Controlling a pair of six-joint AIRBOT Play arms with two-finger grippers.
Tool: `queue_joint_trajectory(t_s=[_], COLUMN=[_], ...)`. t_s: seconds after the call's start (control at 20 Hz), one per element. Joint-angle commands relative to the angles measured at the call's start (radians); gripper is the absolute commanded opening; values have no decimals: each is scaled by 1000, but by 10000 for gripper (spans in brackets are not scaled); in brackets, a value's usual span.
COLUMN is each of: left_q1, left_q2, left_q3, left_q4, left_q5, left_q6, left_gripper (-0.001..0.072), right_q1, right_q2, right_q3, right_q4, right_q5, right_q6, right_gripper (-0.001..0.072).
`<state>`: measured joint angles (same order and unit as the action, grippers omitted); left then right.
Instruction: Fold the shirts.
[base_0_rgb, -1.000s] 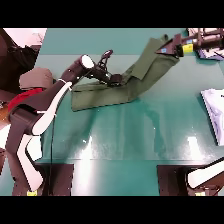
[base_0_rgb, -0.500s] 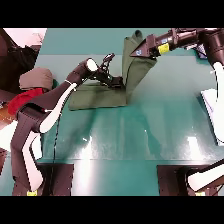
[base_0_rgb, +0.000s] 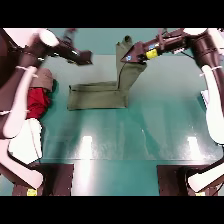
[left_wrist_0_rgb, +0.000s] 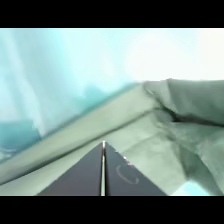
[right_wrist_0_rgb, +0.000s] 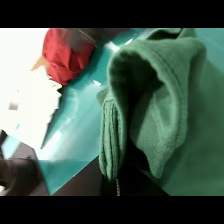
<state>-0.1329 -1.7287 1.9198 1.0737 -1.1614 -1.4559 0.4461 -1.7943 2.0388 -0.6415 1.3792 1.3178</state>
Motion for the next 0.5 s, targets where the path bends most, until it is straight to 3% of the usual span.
queue_joint_trajectory(t_s=[0.0,0.1,0.15,0.25,0.3,0.35,0.45], left_q1=[136,180,195,206,206,206,206], left_q2=[170,241,270,305,312,313,313], left_q3=[1,1,1,1,1,1,1], left_q4=[43,43,43,43,43,42,42], left_q5=[-72,-80,-80,-79,-81,-86,-119], left_q6=[23,23,23,23,23,22,22], left_gripper=[26,26,26,26,27,26,27], right_q1=[112,204,253,353,394,417,418], right_q2=[-79,-139,-168,-210,-214,-208,-161], right_q3=[28,29,29,29,29,29,28], right_q4=[-42,-35,-30,-5,-10,-16,-90], right_q5=[-98,-213,-283,-428,-484,-506,-469], right_q6=[-55,-124,-184,-322,-375,-419,-420], right_gripper=[14,22,129,437,653,720,710])
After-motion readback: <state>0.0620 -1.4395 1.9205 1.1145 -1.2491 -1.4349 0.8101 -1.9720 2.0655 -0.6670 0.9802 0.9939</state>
